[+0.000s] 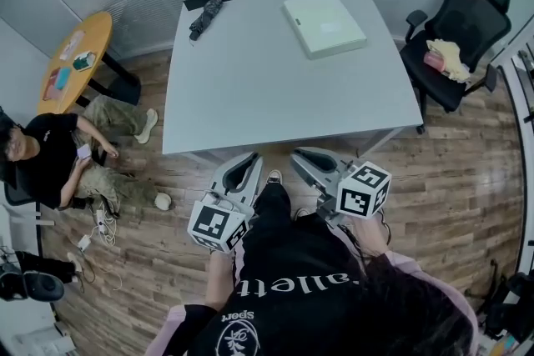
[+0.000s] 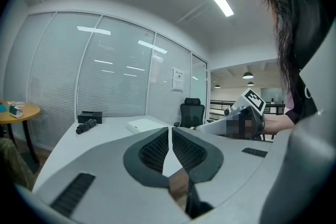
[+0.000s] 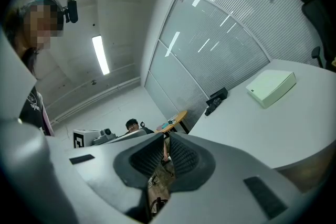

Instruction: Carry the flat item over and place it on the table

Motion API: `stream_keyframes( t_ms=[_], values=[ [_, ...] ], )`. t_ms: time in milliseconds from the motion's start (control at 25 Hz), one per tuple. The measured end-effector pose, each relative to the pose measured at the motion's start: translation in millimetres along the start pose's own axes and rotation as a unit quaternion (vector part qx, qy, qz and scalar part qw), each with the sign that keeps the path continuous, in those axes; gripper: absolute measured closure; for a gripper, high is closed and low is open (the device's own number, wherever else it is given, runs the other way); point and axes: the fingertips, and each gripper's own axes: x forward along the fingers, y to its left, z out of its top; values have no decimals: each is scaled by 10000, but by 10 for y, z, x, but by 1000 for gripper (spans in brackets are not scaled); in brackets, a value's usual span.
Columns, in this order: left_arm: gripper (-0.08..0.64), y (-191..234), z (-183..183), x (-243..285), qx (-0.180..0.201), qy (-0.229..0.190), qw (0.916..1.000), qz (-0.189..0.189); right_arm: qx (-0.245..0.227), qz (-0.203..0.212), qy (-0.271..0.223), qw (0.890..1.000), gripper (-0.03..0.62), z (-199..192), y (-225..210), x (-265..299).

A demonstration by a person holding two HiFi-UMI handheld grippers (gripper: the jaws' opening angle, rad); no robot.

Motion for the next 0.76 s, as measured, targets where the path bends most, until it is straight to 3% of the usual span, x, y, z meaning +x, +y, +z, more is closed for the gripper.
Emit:
stream_keyframes(
  t_ms=[760],
  values=[
    [520,-144,105,-22,147,-199,9997,-65,-269,112,-96,9995,548,75,141,-88]
  ],
)
